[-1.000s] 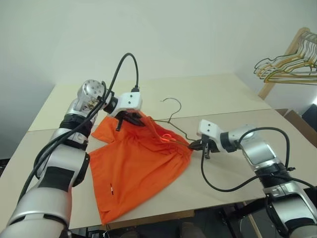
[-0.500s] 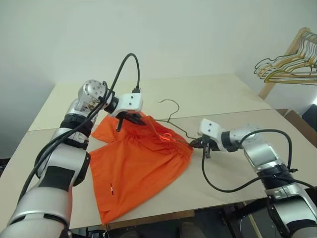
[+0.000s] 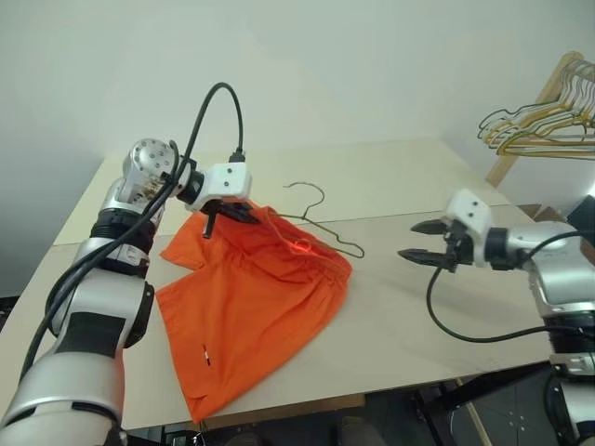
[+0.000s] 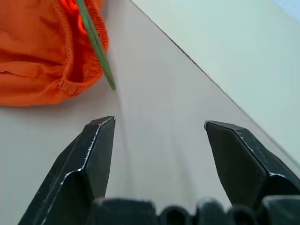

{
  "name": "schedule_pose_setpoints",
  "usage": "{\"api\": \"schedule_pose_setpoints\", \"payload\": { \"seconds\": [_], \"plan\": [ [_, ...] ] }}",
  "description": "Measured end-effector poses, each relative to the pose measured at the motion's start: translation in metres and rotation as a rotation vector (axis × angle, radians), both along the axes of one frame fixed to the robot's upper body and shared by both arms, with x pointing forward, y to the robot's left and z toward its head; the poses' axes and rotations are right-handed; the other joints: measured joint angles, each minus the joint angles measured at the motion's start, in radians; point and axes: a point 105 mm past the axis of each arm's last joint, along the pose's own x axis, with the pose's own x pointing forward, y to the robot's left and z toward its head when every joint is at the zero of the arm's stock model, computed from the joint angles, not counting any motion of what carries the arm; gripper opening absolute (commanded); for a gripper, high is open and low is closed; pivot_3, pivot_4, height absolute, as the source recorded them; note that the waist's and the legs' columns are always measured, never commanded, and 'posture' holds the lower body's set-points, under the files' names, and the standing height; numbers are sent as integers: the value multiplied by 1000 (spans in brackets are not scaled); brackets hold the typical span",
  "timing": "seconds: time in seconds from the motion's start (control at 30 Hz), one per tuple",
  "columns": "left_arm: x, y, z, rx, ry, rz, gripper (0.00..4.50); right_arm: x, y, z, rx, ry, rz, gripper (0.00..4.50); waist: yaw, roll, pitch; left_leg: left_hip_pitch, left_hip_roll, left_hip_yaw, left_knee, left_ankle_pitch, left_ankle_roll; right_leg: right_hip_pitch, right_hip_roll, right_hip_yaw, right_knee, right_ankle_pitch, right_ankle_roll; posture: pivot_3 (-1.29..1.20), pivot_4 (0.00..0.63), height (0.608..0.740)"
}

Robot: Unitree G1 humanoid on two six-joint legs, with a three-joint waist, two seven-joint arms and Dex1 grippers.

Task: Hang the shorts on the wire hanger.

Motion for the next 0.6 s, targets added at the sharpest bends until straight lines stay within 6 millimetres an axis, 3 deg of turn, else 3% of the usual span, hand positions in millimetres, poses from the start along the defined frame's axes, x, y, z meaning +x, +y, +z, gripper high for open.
{"api": "schedule_pose_setpoints", "payload": {
  "seconds": [0.13, 0.4, 0.6],
  "plan": [
    [0, 6, 4, -12, -6, 13, 0, -17, 8, -30, 131, 188, -25, 3605, -10, 0, 0, 1, 0, 0, 2, 0, 0, 0, 0, 1, 1, 0, 0, -56, 0, 740],
    [-1, 6, 6, -8, -8, 5, 0, -16, 77, -79, 325, 383, -57, 3605, -21, 0, 0, 0, 0, 0, 4, 0, 1, -1, 0, 3, 4, 0, 0, -49, 0, 740],
    [-1, 6, 7, -14, -14, 10, 0, -2, 97, -82, 385, 395, -113, 3605, -19, 0, 0, -3, -1, -1, 6, -1, 2, -1, -1, 1, 3, 1, 1, -44, 0, 740]
  ]
}}
